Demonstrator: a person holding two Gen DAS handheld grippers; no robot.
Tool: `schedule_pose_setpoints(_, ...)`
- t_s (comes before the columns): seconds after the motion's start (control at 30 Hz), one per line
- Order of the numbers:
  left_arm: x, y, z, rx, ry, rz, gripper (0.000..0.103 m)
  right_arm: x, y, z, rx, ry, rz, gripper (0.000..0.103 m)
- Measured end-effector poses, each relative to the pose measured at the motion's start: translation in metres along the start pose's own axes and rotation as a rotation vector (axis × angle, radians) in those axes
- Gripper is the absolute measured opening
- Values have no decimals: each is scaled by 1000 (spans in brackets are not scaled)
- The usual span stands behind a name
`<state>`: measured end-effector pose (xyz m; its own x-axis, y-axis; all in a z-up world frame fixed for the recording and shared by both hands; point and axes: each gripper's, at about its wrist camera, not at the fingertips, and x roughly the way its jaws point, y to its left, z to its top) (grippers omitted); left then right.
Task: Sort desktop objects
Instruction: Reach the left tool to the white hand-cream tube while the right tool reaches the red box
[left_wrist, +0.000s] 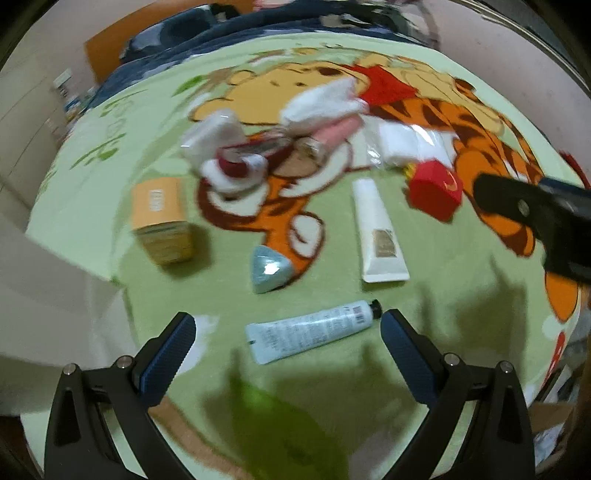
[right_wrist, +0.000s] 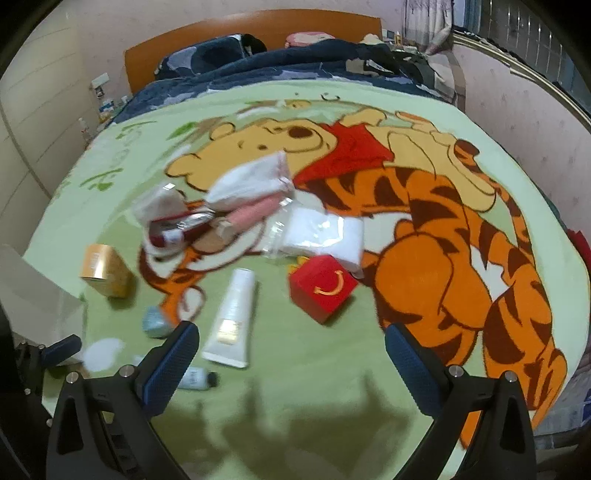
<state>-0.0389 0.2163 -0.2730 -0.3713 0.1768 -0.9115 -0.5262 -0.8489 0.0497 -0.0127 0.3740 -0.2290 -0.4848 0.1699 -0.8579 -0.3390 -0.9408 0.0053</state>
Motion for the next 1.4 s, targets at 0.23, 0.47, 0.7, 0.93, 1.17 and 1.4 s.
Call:
schedule_pose_setpoints(0.23,40,-28,-7,159,8,-98,101,45,-26,4,-72,3,-23,103)
schedule_pose_setpoints(0.47,68,-38,-12,189,21,-121,101,88,-32,11,-159,25,-4,103)
schedule_pose_setpoints(0.7,77,-42,-9,186,-3,-144,102,108,-27,20,-228,15,6,103)
schedule_pose_setpoints(0.93,79,-44,-11,172,-28,-144,100,127,-16,24,-241,79,125,61)
schedule_pose_setpoints(1.17,66,-45,-14,157,-54,-130,61,125,-28,18,-140,106,197,61)
schedule_pose_setpoints(1.4,49,-26,-9,40,-41,-158,30,115,-38,12,-86,103,203,61)
